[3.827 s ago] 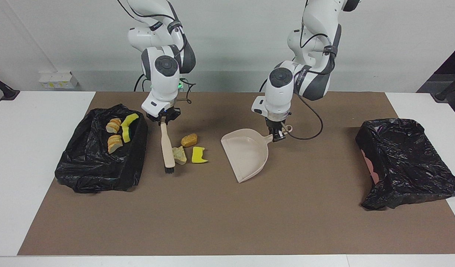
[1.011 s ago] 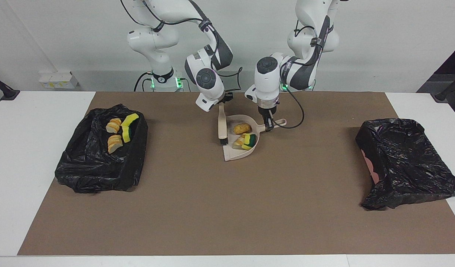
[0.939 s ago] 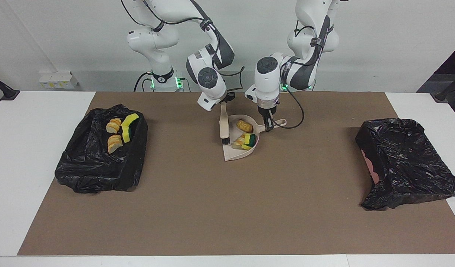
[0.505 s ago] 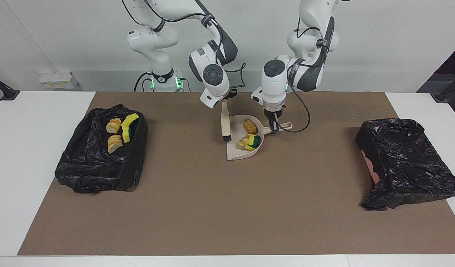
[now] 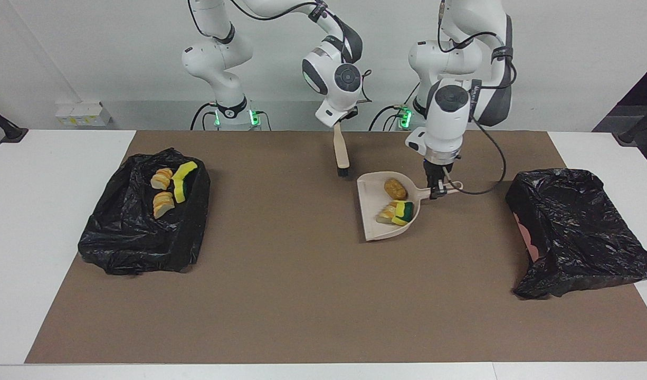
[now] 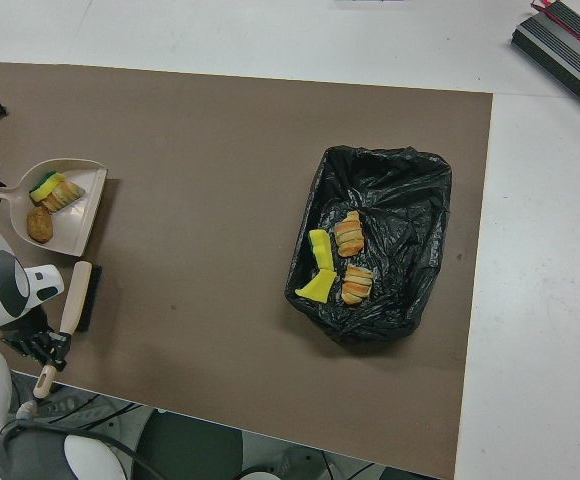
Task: Sweep and dump trash in bin
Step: 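Carry the dustpan to the other black bag and tip it with the left gripper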
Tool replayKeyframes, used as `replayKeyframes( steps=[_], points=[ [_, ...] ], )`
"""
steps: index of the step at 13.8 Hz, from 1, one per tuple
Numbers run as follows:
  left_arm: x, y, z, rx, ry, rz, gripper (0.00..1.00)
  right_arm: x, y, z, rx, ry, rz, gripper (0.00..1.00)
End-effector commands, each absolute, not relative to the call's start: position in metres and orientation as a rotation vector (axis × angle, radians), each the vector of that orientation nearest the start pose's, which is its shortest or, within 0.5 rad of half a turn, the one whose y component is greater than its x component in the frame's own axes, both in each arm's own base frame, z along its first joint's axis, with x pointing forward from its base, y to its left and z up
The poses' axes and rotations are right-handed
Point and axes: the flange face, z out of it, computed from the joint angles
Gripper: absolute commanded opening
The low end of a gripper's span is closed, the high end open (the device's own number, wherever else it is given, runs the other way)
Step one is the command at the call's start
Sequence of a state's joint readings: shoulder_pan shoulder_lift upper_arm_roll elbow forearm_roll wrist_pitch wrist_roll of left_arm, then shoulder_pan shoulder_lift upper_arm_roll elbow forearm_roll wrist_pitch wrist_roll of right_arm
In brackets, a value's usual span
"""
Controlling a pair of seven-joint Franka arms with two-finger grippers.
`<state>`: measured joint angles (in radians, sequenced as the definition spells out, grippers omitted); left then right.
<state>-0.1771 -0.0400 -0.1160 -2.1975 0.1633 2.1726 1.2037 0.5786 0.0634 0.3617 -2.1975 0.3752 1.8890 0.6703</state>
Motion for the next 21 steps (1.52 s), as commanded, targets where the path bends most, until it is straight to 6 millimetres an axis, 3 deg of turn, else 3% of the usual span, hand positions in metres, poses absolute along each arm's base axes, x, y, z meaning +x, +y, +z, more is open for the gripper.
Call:
replayKeyframes(
  steps=[1, 3, 6, 10, 11, 12, 14, 15, 16, 17, 18, 21],
  points=[
    [0.508, -0.074, 0.429, -2.163, 2.163, -0.005, 0.0, 0.273, 0.404, 0.323, -3.068, -0.076, 0.735, 0.0],
    [0.518, -0.012, 0.448, -2.228, 2.145, -0.023, 0.0, 0.271, 0.401, 0.318, -3.073, -0.066, 0.744, 0.0],
    [0.525, 0.081, 0.472, -2.355, 1.985, -0.06, 0.0, 0.273, 0.4, 0.317, -3.069, -0.038, 0.729, 0.0],
    [0.524, 0.19, 0.501, -2.332, 1.901, -0.097, 0.0, 0.276, 0.398, 0.314, -3.062, -0.046, 0.715, 0.0],
    [0.529, 0.213, 0.509, -2.311, 1.882, -0.08, 0.0, 0.279, 0.397, 0.312, -3.06, -0.034, 0.713, 0.03],
    [0.534, 0.232, 0.514, -2.296, 1.859, -0.044, 0.0, 0.284, 0.394, 0.311, -3.055, -0.026, 0.71, 0.15],
    [0.542, 0.27, 0.52, -2.244, 1.843, 0.033, 0.0, 0.293, 0.392, 0.307, -3.039, 0.001, 0.704, 0.25],
    [0.546, 0.285, 0.521, -2.209, 1.847, 0.075, 0.0, 0.294, 0.393, 0.309, -3.036, -0.004, 0.704, 0.37],
    [0.554, 0.287, 0.519, -2.145, 1.879, 0.113, 0.0, 0.295, 0.396, 0.311, -3.035, -0.008, 0.711, 0.48],
    [0.561, 0.291, 0.524, -2.055, 1.898, 0.182, 0.0, 0.297, 0.398, 0.314, -3.032, -0.013, 0.71, 0.64],
    [0.565, 0.296, 0.527, -1.976, 1.903, 0.262, 0.0, 0.298, 0.4, 0.314, -3.029, -0.016, 0.706, 0.97],
    [0.571, 0.298, 0.533, -1.831, 1.91, 0.414, 0.0, 0.311, 0.413, 0.321, -3.007, -0.012, 0.669, 1.0]
  ],
)
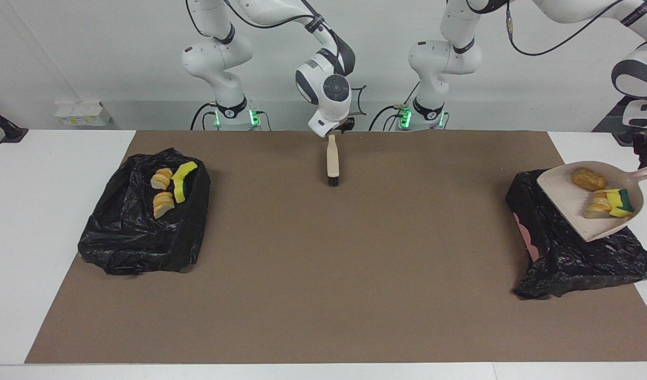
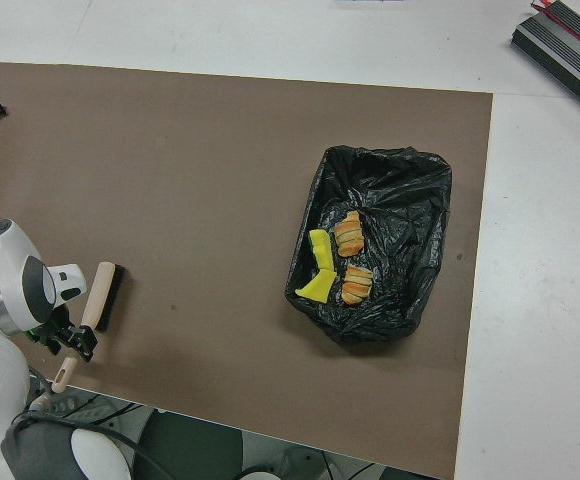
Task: Sweep and dump trash in bin
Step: 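Carry the dustpan to the other black bag and tip it with the left gripper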
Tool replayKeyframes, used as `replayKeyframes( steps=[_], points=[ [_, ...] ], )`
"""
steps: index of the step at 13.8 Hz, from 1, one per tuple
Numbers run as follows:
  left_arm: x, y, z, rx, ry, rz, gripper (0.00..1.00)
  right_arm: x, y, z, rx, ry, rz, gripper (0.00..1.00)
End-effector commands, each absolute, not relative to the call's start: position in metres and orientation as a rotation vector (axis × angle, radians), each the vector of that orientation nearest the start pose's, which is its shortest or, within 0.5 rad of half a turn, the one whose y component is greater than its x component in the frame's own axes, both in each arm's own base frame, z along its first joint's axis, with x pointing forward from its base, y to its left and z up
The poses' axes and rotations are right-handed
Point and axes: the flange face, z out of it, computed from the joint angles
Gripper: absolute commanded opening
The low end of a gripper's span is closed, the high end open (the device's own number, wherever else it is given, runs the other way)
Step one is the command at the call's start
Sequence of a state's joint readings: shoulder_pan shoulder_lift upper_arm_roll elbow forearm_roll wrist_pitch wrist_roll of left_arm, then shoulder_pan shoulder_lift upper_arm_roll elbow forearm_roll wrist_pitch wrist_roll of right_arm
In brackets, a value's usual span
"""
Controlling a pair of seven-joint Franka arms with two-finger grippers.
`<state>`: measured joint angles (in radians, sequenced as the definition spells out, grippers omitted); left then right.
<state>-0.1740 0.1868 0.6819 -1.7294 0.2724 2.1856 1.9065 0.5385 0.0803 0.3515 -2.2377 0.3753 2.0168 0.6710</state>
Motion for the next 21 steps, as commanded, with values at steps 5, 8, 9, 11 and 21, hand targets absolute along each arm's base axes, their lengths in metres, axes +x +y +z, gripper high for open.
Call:
replayKeyframes(
  steps=[5, 8, 9, 11, 21],
  points=[
    [0.592, 0.252, 0.53, -1.608, 1.951, 0.678, 0.0, 0.402, 0.382, 0.34, -3.01, 0.093, 0.42, 1.0],
    [0.603, 0.226, 0.552, -1.572, 1.855, 0.811, 0.0, 0.466, 0.327, 0.365, -3.086, 0.136, 0.191, 1.0],
    [0.603, 0.223, 0.561, -1.552, 1.838, 0.833, 0.0, 0.485, 0.307, 0.377, -3.101, 0.162, 0.131, 1.0],
    [0.6, 0.223, 0.572, -1.533, 1.821, 0.85, 0.0, 0.514, 0.272, 0.402, -3.13, 0.134, 0.043, 1.0],
    [0.594, 0.152, 0.587, -1.843, 1.854, 0.618, 0.0, 0.558, 0.038, 0.559, -3.187, -0.063, -0.026, 1.0]
  ],
)
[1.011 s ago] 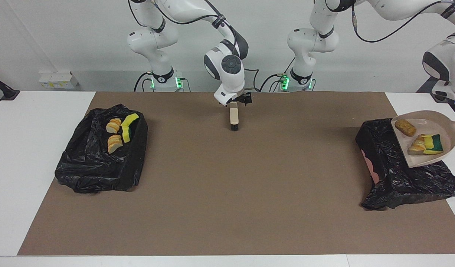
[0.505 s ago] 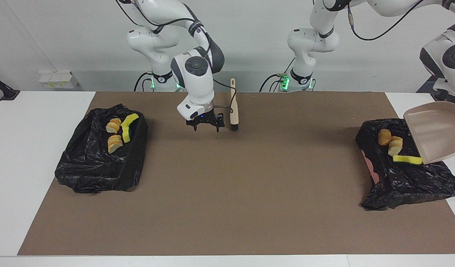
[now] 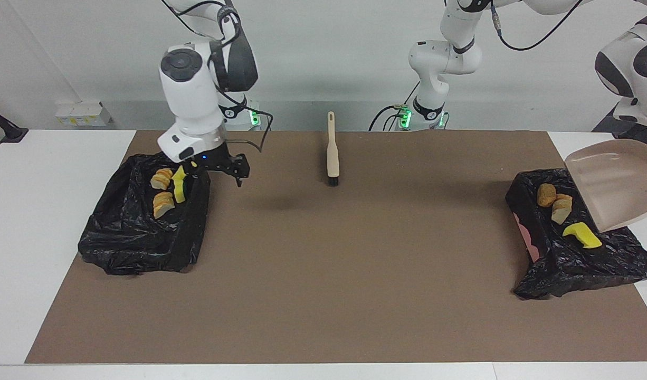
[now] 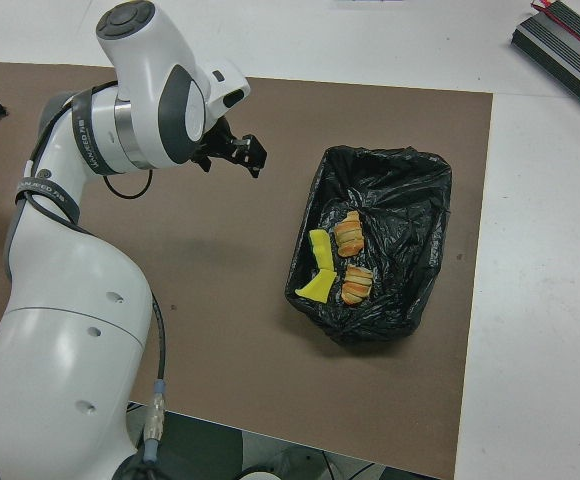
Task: Sweep and dump trash in bin
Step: 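Carry the dustpan to the other black bag and tip it with the left gripper, then return the dustpan to the table center with the left gripper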
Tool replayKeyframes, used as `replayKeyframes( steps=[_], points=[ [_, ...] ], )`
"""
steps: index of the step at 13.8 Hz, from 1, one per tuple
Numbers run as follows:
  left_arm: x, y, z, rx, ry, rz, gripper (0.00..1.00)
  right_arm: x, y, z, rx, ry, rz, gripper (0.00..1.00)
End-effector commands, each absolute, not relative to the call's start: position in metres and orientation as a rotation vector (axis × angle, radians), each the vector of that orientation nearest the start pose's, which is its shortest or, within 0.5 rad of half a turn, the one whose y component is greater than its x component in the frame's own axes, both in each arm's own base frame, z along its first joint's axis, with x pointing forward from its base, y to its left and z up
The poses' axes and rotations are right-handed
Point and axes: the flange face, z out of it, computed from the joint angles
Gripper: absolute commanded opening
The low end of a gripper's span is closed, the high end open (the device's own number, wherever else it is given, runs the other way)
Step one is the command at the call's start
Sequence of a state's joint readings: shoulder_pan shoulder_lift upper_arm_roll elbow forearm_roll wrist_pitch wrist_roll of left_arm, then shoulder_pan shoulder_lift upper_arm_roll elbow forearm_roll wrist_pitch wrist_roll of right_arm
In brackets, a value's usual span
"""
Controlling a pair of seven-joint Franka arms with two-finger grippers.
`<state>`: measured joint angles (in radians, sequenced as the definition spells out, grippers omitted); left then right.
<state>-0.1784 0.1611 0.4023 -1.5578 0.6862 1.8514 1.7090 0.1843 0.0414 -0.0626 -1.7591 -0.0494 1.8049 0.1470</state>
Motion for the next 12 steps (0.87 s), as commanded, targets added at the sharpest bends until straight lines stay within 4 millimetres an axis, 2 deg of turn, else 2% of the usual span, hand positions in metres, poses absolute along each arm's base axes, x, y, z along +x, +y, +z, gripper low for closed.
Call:
replayKeyframes(
  steps=[1, 3, 4, 7, 12],
  points=[
    [0.588, 0.142, 0.581, -1.925, 1.848, 0.57, 0.0, 0.551, 0.02, 0.572, -3.184, -0.073, -0.026, 1.0],
    [0.585, 0.091, 0.555, -2.091, 1.778, 0.532, 0.0, 0.534, -0.007, 0.606, -3.184, -0.078, 0.014, 1.0],
    [0.581, 0.067, 0.543, -2.197, 1.687, 0.496, 0.0, 0.531, -0.007, 0.617, -3.183, -0.094, 0.039, 1.0],
    [0.571, -0.01, 0.505, -2.447, 1.454, 0.401, 0.0, 0.526, -0.01, 0.617, -3.178, -0.085, 0.054, 1.0],
    [0.562, -0.166, 0.453, -2.771, 0.958, 0.267, 0.0, 0.522, -0.013, 0.625, -3.171, -0.059, 0.053, 1.0]
  ],
)
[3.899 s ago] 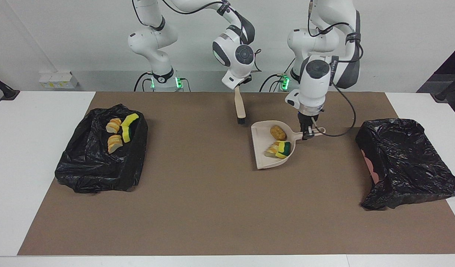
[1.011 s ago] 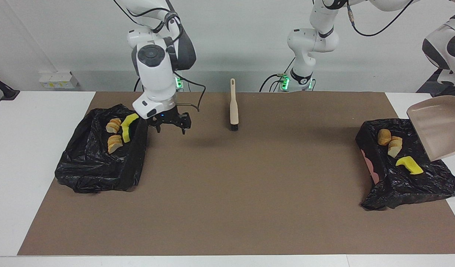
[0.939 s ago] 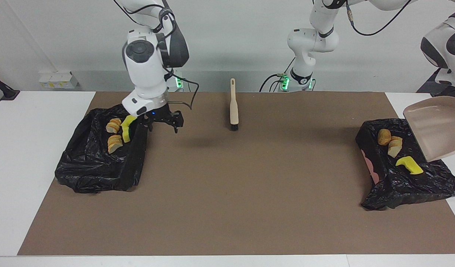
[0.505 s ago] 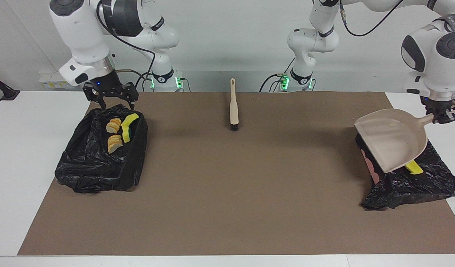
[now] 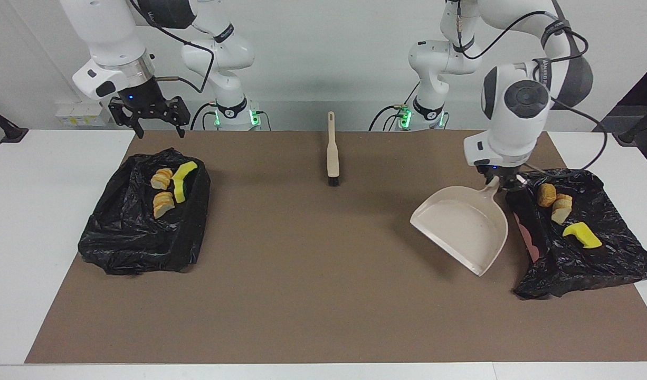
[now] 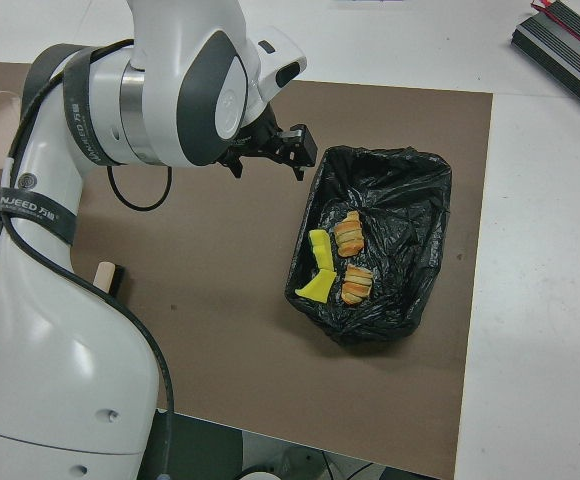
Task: Sweep and dump trash in bin
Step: 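Return the dustpan to the table center with the left gripper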
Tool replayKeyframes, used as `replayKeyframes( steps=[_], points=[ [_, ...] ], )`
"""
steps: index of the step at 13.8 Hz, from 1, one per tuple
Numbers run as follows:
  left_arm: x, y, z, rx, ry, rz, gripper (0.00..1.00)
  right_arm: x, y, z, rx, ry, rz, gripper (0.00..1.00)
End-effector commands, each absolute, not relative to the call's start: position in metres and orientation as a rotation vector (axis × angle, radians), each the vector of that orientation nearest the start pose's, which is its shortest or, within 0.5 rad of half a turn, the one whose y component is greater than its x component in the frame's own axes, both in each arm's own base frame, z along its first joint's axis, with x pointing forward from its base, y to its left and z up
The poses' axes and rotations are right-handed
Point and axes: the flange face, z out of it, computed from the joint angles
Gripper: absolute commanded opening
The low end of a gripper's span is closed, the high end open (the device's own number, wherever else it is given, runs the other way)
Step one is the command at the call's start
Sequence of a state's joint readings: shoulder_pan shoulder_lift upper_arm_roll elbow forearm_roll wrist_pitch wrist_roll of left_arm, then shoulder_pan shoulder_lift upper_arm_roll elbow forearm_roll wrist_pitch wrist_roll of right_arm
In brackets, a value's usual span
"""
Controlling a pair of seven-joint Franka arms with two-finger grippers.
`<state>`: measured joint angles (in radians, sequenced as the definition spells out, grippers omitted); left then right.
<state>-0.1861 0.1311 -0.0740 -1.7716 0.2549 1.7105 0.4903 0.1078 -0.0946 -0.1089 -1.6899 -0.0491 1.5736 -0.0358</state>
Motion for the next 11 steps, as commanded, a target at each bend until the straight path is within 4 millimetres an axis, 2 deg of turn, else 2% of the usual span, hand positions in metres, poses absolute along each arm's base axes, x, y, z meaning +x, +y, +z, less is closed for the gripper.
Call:
replayKeyframes(
  steps=[1, 3, 5, 7, 8, 9, 11],
  points=[
    [0.56, -0.19, 0.441, -2.822, 0.857, 0.238, 0.0, 0.516, -0.014, 0.629, -3.169, -0.058, 0.073, 1.0],
    [0.553, -0.254, 0.417, -2.959, 0.626, 0.149, 0.0, 0.498, -0.009, 0.647, -3.166, -0.071, 0.07, 1.0],
    [0.549, -0.303, 0.401, -3.094, 0.361, 0.069, 0.0, 0.495, -0.012, 0.646, -3.164, -0.063, 0.09, 1.0],
    [0.543, -0.331, 0.396, -3.142, 0.284, 0.037, 0.0, 0.497, -0.013, 0.647, -3.165, -0.066, 0.07, 1.0],
    [0.534, -0.353, 0.391, -3.15, 0.276, 0.049, 0.0, 0.497, -0.013, 0.648, -3.165, -0.059, 0.066, 1.0],
    [0.533, -0.36, 0.385, -3.154, 0.209, 0.059, 0.0, 0.497, -0.011, 0.648, -3.167, -0.061, 0.063, 1.0],
    [0.542, -0.372, 0.393, -3.186, 0.111, 0.028, 0.0, 0.497, -0.011, 0.649, -3.167, -0.07, 0.061, 1.0]
  ],
)
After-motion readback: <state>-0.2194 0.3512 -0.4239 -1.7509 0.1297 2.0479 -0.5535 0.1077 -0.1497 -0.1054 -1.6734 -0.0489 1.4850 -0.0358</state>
